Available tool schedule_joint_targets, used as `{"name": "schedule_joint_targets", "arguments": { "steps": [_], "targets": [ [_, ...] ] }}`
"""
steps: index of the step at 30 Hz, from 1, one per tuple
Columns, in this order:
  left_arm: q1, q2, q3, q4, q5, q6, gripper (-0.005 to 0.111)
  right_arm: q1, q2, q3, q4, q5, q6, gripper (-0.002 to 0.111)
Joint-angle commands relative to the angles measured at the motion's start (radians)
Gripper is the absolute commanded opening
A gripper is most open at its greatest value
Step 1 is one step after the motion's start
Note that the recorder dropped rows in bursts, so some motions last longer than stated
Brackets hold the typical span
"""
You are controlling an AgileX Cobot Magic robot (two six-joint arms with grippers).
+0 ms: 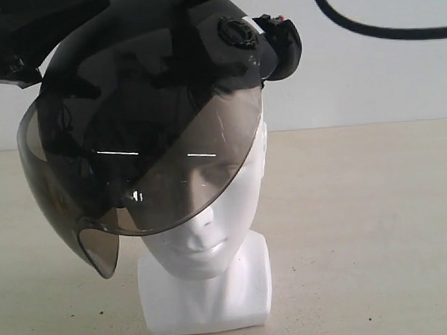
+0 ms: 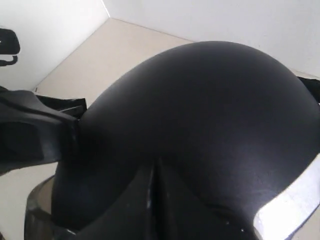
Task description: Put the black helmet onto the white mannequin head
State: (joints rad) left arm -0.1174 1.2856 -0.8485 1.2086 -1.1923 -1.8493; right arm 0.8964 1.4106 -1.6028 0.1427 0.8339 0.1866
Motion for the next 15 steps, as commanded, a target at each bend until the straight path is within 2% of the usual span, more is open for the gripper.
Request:
{"name": "schedule_joint_targets", "arguments": {
  "steps": [1,10,15],
  "targets": [
    [-0.008,0.0,0.007,0.021,-0.029,-0.01,0.004,-0.002,-0.002,-0.002,-0.076,0.114,0.033,0.0],
    [-0.006,-0.029,0.007,0.017,-0.029,-0.007,0.004,-0.002,-0.002,-0.002,-0.105,0.22,0.051,0.0],
    [0.025,-0.051,0.007,0.017,-0.029,-0.007,0.004,-0.002,-0.002,-0.002,-0.143,0.24,0.079,0.0]
  ]
}}
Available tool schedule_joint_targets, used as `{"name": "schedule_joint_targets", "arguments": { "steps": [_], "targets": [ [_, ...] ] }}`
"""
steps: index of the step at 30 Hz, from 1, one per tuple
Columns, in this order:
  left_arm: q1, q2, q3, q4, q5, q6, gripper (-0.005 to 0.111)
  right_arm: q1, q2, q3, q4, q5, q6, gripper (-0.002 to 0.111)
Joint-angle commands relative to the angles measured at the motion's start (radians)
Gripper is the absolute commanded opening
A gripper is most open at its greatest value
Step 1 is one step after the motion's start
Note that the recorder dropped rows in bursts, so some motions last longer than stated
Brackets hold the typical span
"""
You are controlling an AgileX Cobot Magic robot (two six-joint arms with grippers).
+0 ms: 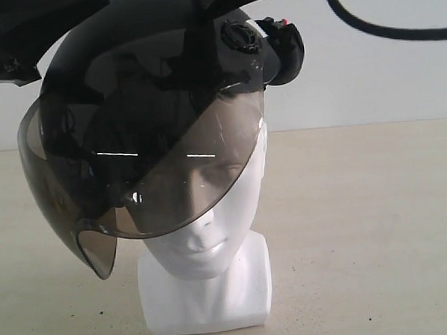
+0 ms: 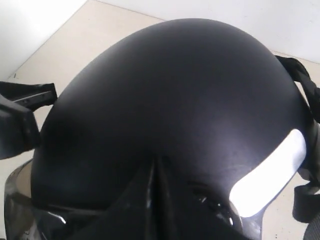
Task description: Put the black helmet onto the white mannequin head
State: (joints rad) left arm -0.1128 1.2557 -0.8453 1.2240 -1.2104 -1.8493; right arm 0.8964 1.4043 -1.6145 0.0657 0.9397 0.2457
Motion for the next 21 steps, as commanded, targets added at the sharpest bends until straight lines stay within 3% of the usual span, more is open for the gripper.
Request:
{"name": "schedule_joint_targets", "arguments": {
  "steps": [1,7,11,18,21],
  "targets": [
    [0.029,-0.027,0.004,0.002,-0.011,-0.007,0.004,-0.002,0.004,0.01,-0.074,0.144,0.027,0.0],
    [0.11,-0.066,-0.005,0.034,-0.011,-0.044,0.004,-0.002,0.004,0.01,-0.094,0.182,0.037,0.0],
    [0.209,-0.062,-0.039,0.132,-0.011,-0.107,0.004,-0.002,0.004,0.01,-0.113,0.196,0.046,0.0],
    [0.443,0.017,-0.039,0.217,-0.011,-0.155,0.004,-0.002,0.004,0.01,-0.115,0.198,0.046,0.0],
    [0.479,0.113,-0.039,0.249,-0.011,-0.17,0.004,-0.002,0.004,0.01,-0.115,0.197,0.04,0.0]
  ]
}}
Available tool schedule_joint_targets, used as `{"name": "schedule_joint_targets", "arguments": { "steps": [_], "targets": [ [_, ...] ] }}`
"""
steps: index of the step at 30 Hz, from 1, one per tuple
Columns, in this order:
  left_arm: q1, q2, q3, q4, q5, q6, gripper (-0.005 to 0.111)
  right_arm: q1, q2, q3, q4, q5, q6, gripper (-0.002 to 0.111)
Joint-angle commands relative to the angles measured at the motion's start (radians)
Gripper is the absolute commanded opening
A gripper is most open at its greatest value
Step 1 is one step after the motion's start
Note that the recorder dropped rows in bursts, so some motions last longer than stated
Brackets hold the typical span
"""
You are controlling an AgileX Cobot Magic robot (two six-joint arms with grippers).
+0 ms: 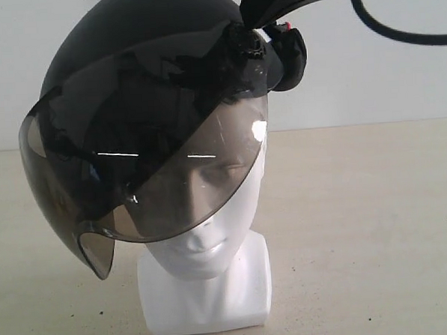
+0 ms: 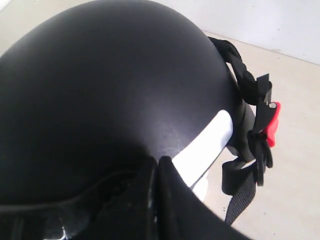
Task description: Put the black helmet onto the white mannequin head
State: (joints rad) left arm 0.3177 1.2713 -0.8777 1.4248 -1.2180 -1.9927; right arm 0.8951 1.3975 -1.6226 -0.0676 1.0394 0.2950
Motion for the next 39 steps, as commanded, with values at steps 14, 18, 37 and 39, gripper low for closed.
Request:
{"name": "schedule_joint_targets", "arguments": {
  "steps": [14,18,37,39],
  "targets": [
    [-0.168,0.543,-0.094,0.209,-0.003,-0.027,0.004,0.0,0.0,0.018,0.028,-0.192,-0.003,0.0],
    [-0.236,0.581,-0.127,0.211,-0.003,-0.027,0.004,0.0,0.009,0.018,0.068,-0.237,-0.015,0.0],
    [-0.292,0.49,-0.147,0.217,-0.003,-0.065,0.004,0.0,0.011,0.018,0.068,-0.152,-0.013,0.0],
    [-0.292,0.471,-0.147,0.229,-0.003,-0.071,0.004,0.0,0.011,0.018,0.068,-0.153,-0.009,0.0]
  ]
}}
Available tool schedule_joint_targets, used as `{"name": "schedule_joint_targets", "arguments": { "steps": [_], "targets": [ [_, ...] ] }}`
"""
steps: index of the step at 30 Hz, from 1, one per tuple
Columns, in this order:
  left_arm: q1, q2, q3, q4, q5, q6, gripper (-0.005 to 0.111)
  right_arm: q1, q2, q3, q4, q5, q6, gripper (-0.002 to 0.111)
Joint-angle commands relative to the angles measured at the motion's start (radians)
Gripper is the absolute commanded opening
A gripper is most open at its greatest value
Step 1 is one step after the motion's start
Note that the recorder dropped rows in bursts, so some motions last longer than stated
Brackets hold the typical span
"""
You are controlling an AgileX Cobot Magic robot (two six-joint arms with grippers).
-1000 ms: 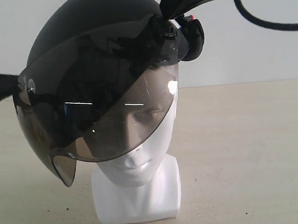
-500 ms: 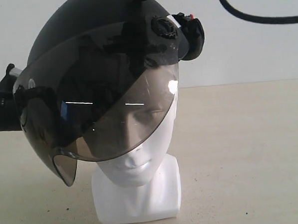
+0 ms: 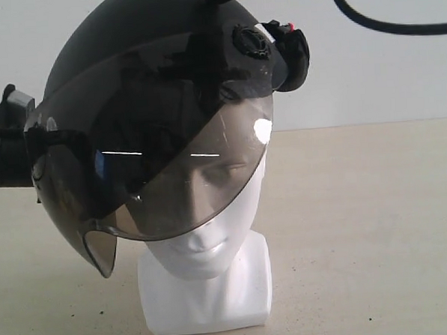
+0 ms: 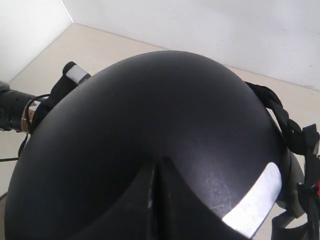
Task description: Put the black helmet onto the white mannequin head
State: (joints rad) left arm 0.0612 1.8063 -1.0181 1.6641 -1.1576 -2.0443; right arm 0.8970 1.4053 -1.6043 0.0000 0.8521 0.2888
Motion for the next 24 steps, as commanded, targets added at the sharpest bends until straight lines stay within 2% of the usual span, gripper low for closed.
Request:
{"name": "schedule_joint_targets", "arguments": {
  "steps": [1,24],
  "targets": [
    [-0.036,-0.077,-0.007,-0.003,-0.063,-0.021,0.004,-0.002,0.003,0.0,0.0,0.035,0.001,0.0],
    [-0.036,-0.272,-0.001,0.012,-0.063,-0.054,0.004,-0.002,0.001,0.0,-0.039,0.083,0.001,0.0]
  ]
}}
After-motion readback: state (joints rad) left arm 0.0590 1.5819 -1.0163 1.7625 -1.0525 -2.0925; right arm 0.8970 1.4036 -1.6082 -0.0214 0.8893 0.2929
